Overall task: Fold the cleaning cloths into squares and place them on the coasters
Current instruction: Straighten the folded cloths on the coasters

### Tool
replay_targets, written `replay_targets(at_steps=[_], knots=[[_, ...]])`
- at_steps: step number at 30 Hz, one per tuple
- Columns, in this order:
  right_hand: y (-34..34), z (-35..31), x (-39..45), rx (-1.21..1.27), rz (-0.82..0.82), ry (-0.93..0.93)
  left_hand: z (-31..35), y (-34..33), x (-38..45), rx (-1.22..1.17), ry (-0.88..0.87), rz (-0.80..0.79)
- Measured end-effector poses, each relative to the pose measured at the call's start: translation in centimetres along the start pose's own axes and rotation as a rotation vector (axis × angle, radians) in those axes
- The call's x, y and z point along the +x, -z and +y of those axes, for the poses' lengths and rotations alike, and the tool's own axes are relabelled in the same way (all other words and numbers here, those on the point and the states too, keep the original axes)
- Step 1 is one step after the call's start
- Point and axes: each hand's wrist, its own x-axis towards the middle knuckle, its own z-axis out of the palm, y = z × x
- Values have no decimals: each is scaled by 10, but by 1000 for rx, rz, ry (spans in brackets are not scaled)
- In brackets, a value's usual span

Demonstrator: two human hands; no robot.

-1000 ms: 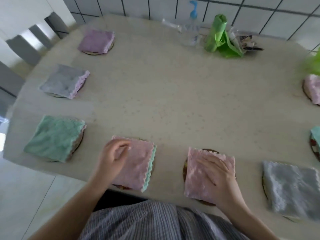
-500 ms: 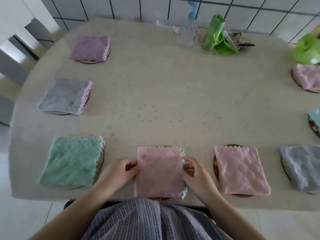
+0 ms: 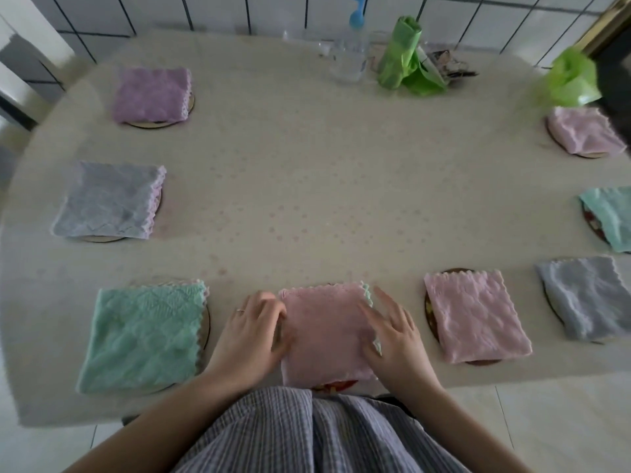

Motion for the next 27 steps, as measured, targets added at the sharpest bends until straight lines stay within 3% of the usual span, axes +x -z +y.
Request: replay_targets(at_steps=[3,5,10,18,20,24,27], knots=[[-3,-5,-2,-216,-107,221,-6,-11,1,156,-323,-74],[-10,-6,-4,-270,-186,260,-10,-21,3,233,-385,-182],[-11,1,-3,-276,-265,259,-18,-27,1,303,-359,-330],[-5,23,6,-154,-320,222,-11,-11,4,118,-236,-443],[-2,22,10,-59,-248,192,-10,5,3,4,-141,-336],[11,5,27,122,2,169,-35,51,-11,-235,222,70],[11,-36,40,253,-4,198,-74,79,-29,-415,472,308]])
